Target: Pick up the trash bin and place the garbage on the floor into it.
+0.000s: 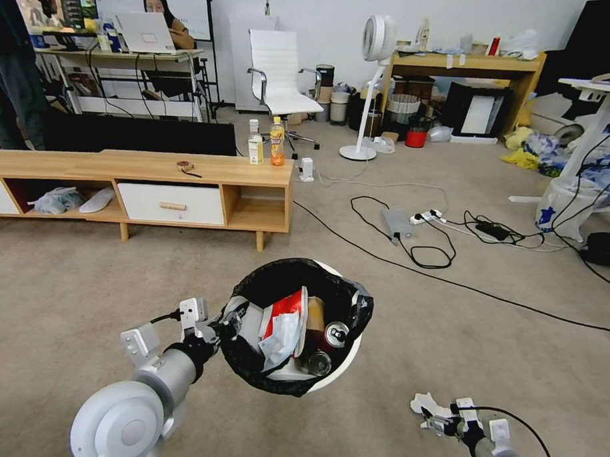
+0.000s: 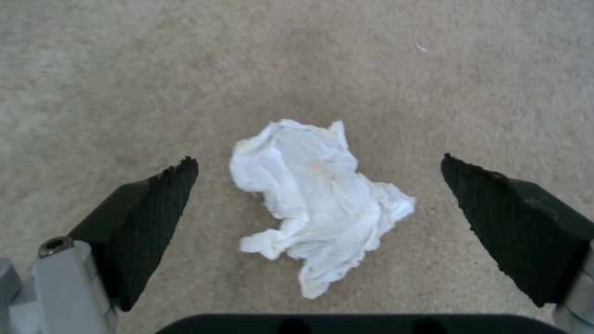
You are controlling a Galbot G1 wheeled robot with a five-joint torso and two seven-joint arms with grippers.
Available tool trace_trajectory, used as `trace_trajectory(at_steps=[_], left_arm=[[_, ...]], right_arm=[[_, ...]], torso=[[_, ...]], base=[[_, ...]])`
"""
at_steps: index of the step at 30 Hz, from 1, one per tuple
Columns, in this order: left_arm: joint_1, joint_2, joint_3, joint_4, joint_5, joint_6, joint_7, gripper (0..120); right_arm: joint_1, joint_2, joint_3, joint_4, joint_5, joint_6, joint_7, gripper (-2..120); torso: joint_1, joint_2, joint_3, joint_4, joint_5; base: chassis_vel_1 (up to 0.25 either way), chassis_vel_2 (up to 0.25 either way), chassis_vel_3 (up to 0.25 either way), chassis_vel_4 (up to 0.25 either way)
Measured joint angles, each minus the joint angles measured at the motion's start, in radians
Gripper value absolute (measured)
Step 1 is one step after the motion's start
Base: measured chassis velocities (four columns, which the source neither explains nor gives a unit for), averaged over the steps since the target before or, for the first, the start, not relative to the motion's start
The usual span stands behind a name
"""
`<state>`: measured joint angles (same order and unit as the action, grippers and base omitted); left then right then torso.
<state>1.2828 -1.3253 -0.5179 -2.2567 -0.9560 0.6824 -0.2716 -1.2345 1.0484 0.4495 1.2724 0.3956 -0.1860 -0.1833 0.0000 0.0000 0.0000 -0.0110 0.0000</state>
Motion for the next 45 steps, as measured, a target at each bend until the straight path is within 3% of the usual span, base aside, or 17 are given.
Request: trace_trajectory(at_steps=[14, 17, 19, 22, 24, 28, 30, 35, 38, 41, 45], left_arm=[[0.002, -0.005, 0.003, -0.003, 0.007, 0.0, 0.001, 7], [0.002, -0.006, 0.004, -0.003, 0.007, 0.0, 0.001, 7], [0.001, -0.005, 0.003, -0.004, 0.007, 0.0, 0.001, 7], [0.001, -0.006, 0.003, -0.004, 0.006, 0.0, 0.001, 7], [0.001, -0.002, 0.001, -0.005, 0.004, 0.0, 0.001, 7], [0.0, 0.001, 0.0, -0.005, 0.003, 0.0, 0.001, 7], [-0.003, 0.0, 0.001, -0.005, 0.003, 0.0, 0.001, 7], [-0.005, -0.002, 0.003, -0.004, 0.003, 0.0, 0.001, 7], [-0.005, -0.001, 0.003, -0.003, 0.003, 0.0, 0.001, 7], [-0.003, -0.001, 0.003, -0.003, 0.003, 0.0, 0.002, 7], [-0.002, -0.002, 0.003, -0.003, 0.003, 0.0, 0.003, 7]], right_arm=[[0.035, 0.024, 0.007, -0.104, -0.024, 0.024, -0.013, 99], [0.04, 0.03, 0.007, -0.122, -0.033, 0.027, -0.018, 92], [0.046, 0.046, 0.007, -0.144, -0.049, 0.03, -0.025, 77], [0.051, 0.06, 0.006, -0.158, -0.061, 0.034, -0.027, 72], [0.059, 0.076, 0.005, -0.173, -0.075, 0.04, -0.035, 60], [0.06, 0.077, 0.004, -0.173, -0.075, 0.04, -0.037, 54], [0.061, 0.077, 0.005, -0.17, -0.074, 0.04, -0.039, 39], [0.06, 0.076, 0.008, -0.165, -0.071, 0.042, -0.04, 25], [0.054, 0.076, 0.013, -0.165, -0.065, 0.048, -0.04, 9], [0.053, 0.075, 0.013, -0.165, -0.062, 0.053, -0.04, 0], [0.053, 0.076, 0.014, -0.164, -0.06, 0.056, -0.04, 0]], torso=[[0.0, 0.0, 0.0, 0.0, 0.0], [0.0, 0.0, 0.0, 0.0, -0.0001], [0.0, 0.0, 0.0, -0.0001, -0.0001], [0.0, 0.0, 0.0, 0.0, 0.0], [0.0, 0.0, 0.0, 0.0001, -0.0001], [0.0, 0.0, 0.0, 0.0001, 0.0], [0.0, 0.0, 0.0, 0.0, 0.0], [0.0, 0.0, 0.0, 0.0, -0.0001], [0.0, 0.0, 0.0, -0.0001, -0.0001], [0.0, 0.0, 0.0, 0.0, -0.0001], [0.0, 0.0, 0.0, 0.0, -0.0001]], base=[[0.0, 0.0, 0.0, 0.0], [0.0, 0.0, 0.0, 0.0], [0.0, 0.0, 0.0, 0.0], [0.0, 0.0, 0.0, 0.0], [0.0, 0.0, 0.0, 0.0], [0.0, 0.0, 0.0, 0.0], [0.0, 0.0, 0.0, 0.0], [0.0, 0.0, 0.0, 0.0], [0.0, 0.0, 0.0, 0.0], [0.0, 0.0, 0.0, 0.0], [0.0, 0.0, 0.0, 0.0]])
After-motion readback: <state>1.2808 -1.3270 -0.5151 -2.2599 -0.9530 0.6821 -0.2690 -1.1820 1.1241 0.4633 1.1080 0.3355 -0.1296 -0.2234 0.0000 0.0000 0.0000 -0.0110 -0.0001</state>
